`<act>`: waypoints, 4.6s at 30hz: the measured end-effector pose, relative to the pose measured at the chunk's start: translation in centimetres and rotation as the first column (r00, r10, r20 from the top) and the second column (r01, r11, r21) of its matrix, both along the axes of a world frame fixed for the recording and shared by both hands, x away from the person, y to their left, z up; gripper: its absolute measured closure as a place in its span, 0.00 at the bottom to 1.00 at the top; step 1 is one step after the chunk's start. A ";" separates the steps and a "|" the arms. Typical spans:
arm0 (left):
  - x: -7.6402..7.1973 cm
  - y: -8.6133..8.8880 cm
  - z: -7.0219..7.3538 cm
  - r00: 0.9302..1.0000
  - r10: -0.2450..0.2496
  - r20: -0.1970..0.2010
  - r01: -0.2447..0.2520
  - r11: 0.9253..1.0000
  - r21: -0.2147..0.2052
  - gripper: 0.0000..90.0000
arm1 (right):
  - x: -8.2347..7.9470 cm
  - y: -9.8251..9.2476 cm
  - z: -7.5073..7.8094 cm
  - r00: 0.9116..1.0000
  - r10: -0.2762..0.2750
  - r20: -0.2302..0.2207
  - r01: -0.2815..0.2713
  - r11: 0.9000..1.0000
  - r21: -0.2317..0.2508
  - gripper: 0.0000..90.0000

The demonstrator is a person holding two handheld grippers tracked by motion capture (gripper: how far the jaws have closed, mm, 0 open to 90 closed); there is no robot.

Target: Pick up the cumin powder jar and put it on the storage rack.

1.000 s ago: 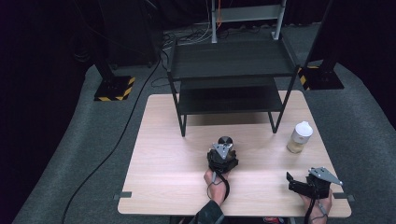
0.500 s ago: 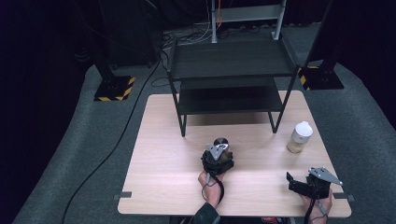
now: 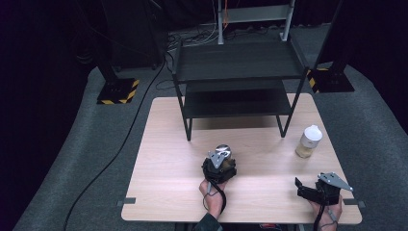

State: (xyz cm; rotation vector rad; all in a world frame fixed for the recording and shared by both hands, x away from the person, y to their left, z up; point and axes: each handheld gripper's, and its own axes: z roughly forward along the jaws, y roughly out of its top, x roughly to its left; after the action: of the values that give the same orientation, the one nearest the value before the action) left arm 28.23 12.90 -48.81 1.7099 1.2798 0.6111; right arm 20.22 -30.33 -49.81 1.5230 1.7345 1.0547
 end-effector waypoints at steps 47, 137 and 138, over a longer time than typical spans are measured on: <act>-1.2 3.6 3.5 0.998 -0.049 0.033 0.048 0.999 0.025 0.33 | 0.1 0.1 0.1 1.000 0.003 -0.008 -0.003 1.000 -0.006 0.00; 3.4 5.7 10.9 0.984 -0.170 0.059 0.166 0.984 0.064 0.33 | 0.4 0.3 0.3 1.000 -0.002 -0.027 0.002 1.000 -0.015 0.00; 3.4 5.7 11.0 0.984 -0.170 0.058 0.167 0.984 0.064 0.33 | 0.4 0.3 0.3 1.000 -0.003 -0.027 0.003 1.000 -0.015 0.00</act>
State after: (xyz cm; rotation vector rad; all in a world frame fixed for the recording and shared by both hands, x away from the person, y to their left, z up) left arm 31.68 18.57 -37.83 1.8116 1.0689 0.6036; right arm 20.62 -30.03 -49.48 1.5369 1.7543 1.0222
